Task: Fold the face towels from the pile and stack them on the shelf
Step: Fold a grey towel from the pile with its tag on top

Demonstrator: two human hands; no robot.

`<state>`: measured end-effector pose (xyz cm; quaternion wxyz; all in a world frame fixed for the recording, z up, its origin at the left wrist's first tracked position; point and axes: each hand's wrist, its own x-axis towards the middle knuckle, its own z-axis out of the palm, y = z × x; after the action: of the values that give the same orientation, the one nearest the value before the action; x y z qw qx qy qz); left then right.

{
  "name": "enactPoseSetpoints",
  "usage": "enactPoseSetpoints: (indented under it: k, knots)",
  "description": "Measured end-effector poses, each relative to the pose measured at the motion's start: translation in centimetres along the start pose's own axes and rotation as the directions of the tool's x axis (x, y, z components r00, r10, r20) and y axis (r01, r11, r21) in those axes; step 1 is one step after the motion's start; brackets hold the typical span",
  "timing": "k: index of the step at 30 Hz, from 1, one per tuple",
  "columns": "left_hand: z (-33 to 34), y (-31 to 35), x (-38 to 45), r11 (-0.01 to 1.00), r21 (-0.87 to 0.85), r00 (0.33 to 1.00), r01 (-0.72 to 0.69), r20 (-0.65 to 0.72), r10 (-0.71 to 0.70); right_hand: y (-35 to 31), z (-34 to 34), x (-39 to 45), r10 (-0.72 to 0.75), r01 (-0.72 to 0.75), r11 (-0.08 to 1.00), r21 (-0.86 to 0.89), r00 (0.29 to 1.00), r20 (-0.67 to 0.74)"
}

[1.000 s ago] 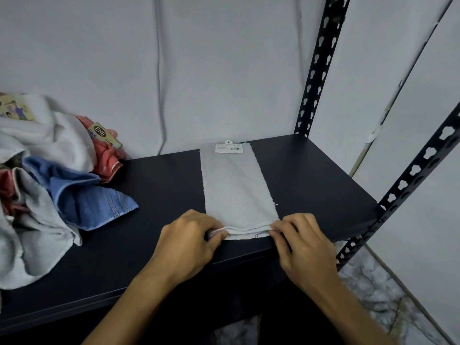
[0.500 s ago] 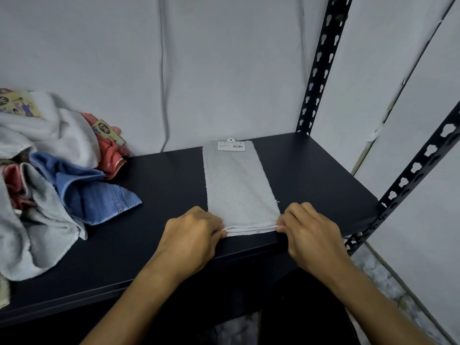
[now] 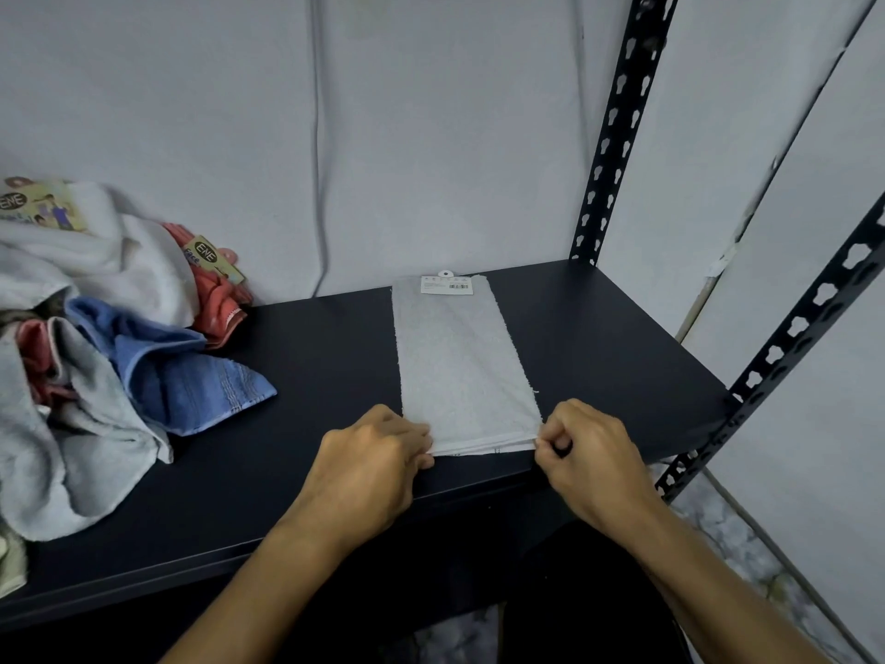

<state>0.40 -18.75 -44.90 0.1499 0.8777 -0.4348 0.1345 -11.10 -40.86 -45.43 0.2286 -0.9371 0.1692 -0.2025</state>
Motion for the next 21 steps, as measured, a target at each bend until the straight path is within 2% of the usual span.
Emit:
enactPoseSetpoints:
  k: [3,5,6,9,13,17,21]
  knots:
    - [-0.6,0.5,-0.1,1.0,-0.018,1.0,-0.003,0.007,0.004,-0.3,-0.9,0.2,0.075,-0.077,0.995,0.069,0.996,0.041]
    - [-1.0,0.9,0.0,1.0,-0.011,0.999,-0.014,0.042,0.014,-0.3,-1.5,0.1,0.077,-0.08,0.996,0.04,0.994,0.077]
    - [-1.2,1.0,0.0,1.0,0.008,0.999,-0.026,0.037,0.026,-0.4,-1.6,0.0,0.036,-0.036,0.999,-0.007,0.996,0.082]
    - [-1.2,1.1,0.5,0.991,0.084,0.994,-0.109,-0.004,0.109,-0.7,-1.1,0.1,-0.202,0.209,0.972,-0.109,0.977,0.067]
    - [-0.5,0.8,0.0,0.978,0.12,0.984,-0.173,0.062,0.167,0.6,1.4,-0.2,-0.386,0.432,0.875,-0.217,0.895,0.225]
    - [-0.5,0.2,-1.8,0.967,0.145,0.974,-0.21,0.119,0.194,1.4,1.8,-1.3,-0.435,0.507,0.808,-0.301,0.857,0.276]
    - [-0.7,0.2,-3.1,0.968,0.113,0.974,-0.223,0.067,0.216,1.4,2.3,-2.1,-0.529,0.575,0.766,-0.287,0.818,0.225]
